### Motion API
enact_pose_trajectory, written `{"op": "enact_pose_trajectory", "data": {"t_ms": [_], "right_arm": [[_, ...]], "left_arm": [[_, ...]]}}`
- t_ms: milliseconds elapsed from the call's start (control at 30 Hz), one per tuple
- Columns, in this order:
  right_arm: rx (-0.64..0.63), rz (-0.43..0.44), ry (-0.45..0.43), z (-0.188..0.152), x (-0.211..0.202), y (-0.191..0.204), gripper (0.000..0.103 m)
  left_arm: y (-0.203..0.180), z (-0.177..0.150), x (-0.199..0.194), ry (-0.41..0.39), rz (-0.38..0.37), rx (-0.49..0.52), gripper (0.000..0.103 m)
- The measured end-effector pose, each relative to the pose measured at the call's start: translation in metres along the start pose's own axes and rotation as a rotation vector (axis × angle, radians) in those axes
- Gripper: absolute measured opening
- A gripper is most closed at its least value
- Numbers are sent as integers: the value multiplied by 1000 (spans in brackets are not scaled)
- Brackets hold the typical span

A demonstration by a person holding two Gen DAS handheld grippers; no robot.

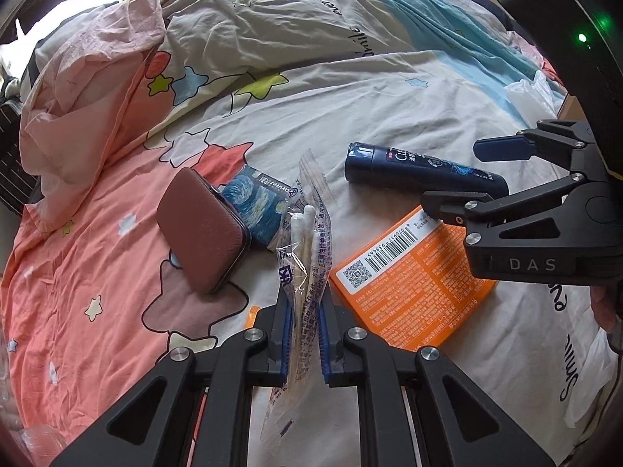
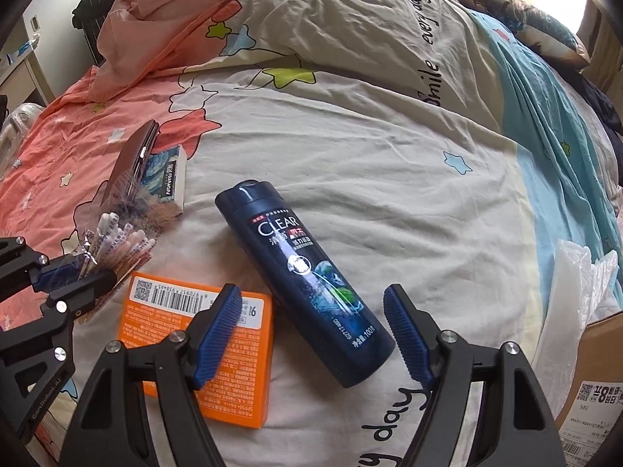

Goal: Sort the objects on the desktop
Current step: 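Grasp the dark blue shampoo bottle with the right tool while the left tool holds the swab bag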

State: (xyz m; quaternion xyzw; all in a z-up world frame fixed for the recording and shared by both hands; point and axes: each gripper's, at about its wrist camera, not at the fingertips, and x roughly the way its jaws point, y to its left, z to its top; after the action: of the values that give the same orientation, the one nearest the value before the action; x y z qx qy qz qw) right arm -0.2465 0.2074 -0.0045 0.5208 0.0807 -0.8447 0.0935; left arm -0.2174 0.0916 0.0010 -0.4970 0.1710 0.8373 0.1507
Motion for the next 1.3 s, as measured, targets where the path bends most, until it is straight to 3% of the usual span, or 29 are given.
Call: {"op": "enact_pose_trajectory", "data": {"t_ms": [300, 767, 1000, 1200, 1233, 1300], "right_arm": [[-20, -4, 10, 8, 6, 7, 72], [-61, -21, 28, 15, 22, 15, 72], [-69, -15, 38, 15, 26, 17, 72], [-63, 16, 46, 13, 28, 17, 72], [-61, 23, 48, 13, 28, 17, 71], [-58, 35, 50, 12, 29, 17, 49]], "left_arm": [[8, -1, 7, 22, -3, -33, 12], [24, 0, 27, 62, -117, -119, 12], [30, 2, 30, 61, -208, -168, 12], [28, 1, 29, 60, -219, -161, 12], [28, 1, 29, 60, -219, -161, 12], [28, 1, 29, 60, -217, -159, 12]]}}
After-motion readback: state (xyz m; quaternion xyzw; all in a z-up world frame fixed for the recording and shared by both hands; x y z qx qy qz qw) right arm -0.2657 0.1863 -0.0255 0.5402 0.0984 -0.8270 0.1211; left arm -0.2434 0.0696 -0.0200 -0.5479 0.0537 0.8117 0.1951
